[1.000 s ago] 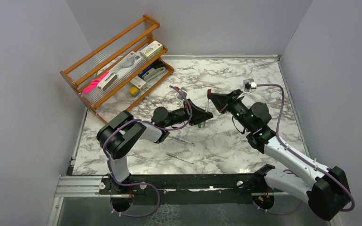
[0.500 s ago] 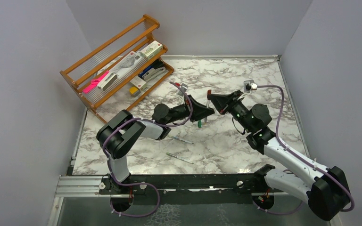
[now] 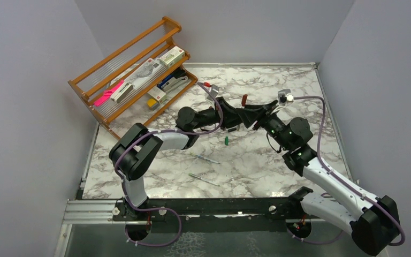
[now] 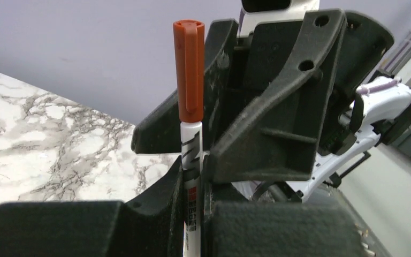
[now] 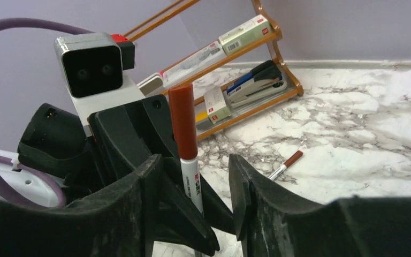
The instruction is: Insert the pens into the pen caps
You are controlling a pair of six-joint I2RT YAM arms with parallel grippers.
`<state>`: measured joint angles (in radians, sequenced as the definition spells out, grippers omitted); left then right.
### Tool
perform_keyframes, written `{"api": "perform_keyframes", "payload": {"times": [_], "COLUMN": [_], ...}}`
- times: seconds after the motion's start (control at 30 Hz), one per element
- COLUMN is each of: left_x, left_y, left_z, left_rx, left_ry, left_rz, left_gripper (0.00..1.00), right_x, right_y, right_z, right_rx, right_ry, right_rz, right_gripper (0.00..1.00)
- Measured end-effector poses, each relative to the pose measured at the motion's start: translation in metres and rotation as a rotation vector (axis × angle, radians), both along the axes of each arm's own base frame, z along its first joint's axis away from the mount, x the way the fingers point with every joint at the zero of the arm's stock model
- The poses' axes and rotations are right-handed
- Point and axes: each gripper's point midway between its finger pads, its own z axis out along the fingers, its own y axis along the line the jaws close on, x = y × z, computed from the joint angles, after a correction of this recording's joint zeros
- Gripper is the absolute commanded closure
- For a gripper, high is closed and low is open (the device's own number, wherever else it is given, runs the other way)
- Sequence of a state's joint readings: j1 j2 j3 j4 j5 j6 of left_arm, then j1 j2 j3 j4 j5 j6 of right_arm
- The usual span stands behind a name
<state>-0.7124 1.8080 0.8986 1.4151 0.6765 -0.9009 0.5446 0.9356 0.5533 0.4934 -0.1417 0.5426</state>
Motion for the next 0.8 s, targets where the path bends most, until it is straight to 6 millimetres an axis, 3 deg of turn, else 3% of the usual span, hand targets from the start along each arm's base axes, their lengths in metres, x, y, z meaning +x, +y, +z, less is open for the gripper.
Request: {"api": "perform_keyframes", "payload": {"times": [0.2,0.37,0.53,0.73,0.8], "left_x": [-0.003,-0.007,-0.012,-0.017,-0.019], "left_y": [-0.004,-0.004,-0.004,-0.002,-0.002], "left_z": [0.007,0.001,-0.001,0.001,0.004], "left_rx": [0.031,0.069,0.091,0.086,0.075], "left_ry": [-0.144,-0.213,-0.249,-0.277,-0.285], "left_rz": [-0.036,-0.075,-0.115,-0.139,-0.143], "left_gripper": [1.0,1.0,1.0,1.0,1.0], "right_x": [-0.004,-0.008,-0.005,0.001,0.002], "right_y": [-0.005,-0.01,-0.014,-0.011,-0.01], "right_z": [0.023,0.048,0.069,0.06,0.055], "right_rx": [-0.061,-0.088,-0.105,-0.131,-0.139], "right_ry": [-0.047,-0.102,-0.142,-0.119,-0.106], "right_rz": [-0.011,-0.026,-0.051,-0.052,-0.05], "right_gripper": [0.43,0.43,0.53,0.57,0.63]}}
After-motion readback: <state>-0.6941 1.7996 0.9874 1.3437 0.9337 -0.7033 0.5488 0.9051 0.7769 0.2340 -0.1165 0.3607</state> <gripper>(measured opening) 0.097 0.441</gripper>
